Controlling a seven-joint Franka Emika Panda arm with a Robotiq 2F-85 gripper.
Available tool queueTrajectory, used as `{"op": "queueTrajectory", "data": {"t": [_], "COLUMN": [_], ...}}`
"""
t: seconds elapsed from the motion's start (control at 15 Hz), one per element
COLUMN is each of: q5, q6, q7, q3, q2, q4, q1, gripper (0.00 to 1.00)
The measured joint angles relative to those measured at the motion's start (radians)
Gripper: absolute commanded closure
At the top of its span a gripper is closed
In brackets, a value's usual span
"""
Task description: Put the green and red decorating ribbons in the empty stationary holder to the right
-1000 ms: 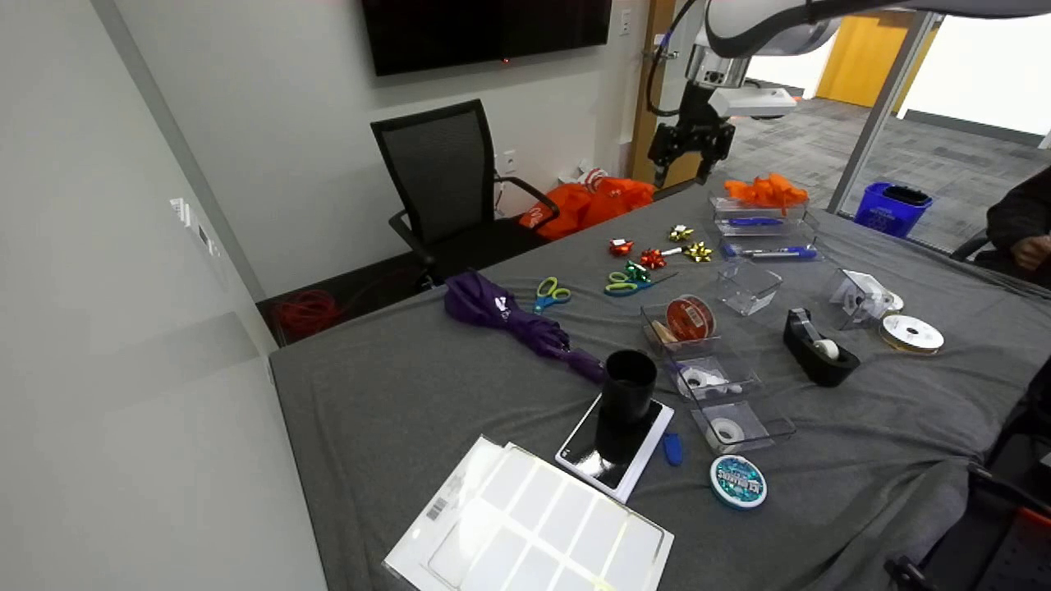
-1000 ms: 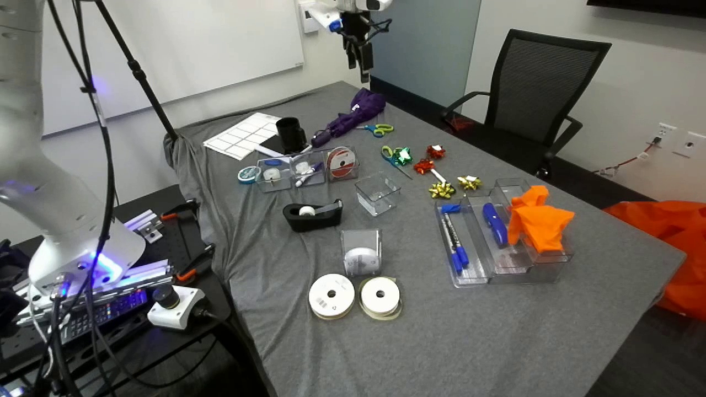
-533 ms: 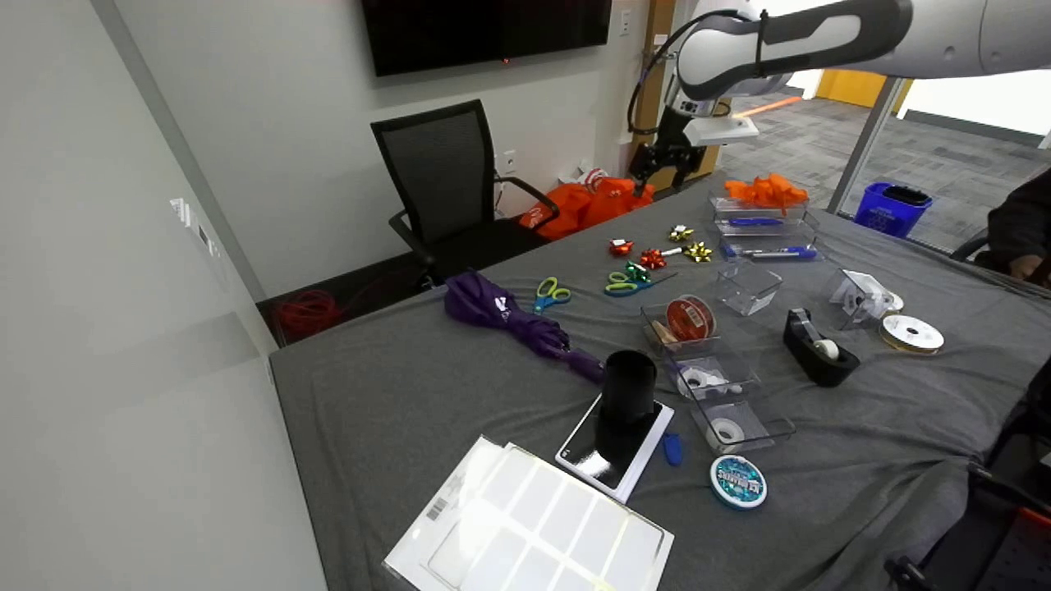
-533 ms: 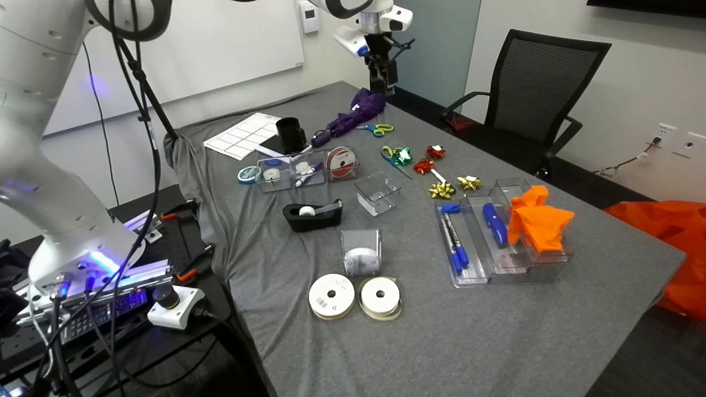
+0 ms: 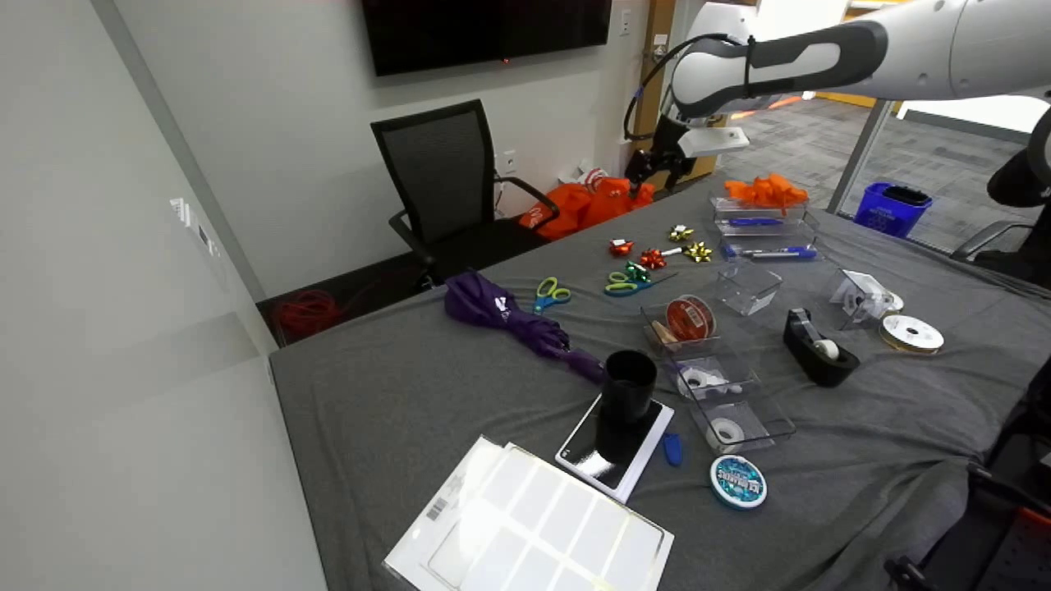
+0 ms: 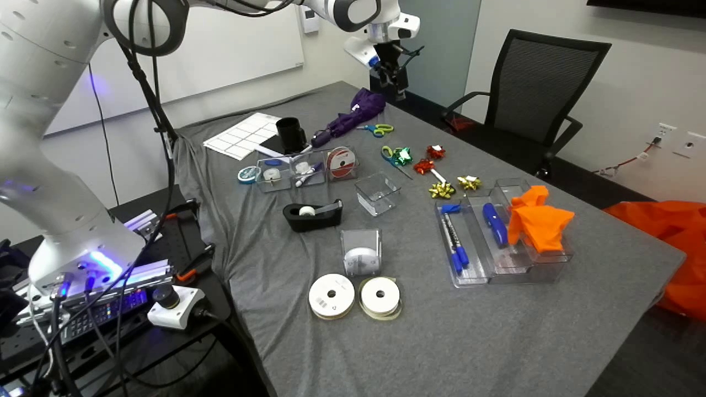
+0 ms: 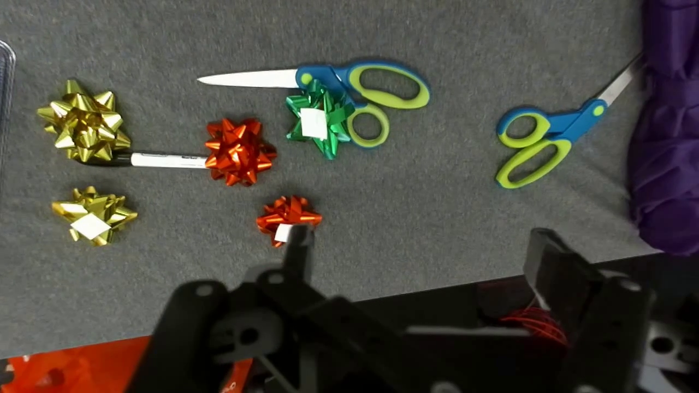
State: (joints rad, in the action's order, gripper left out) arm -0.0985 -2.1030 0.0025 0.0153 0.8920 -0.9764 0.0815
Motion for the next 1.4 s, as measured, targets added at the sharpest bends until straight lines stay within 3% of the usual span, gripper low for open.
{"op": "queueTrajectory", "data": {"t": [0.53, 1.4], "q5": [0.04, 0.074], "q6": [-0.006, -0.038], "q7": [0.015, 0.143], "q3": [0.003, 0.02], "q2": [0.072, 0.414], "q4": [0.031, 0.326], "q1": [-0.004, -0.013], "gripper": [0.0, 0.0]}}
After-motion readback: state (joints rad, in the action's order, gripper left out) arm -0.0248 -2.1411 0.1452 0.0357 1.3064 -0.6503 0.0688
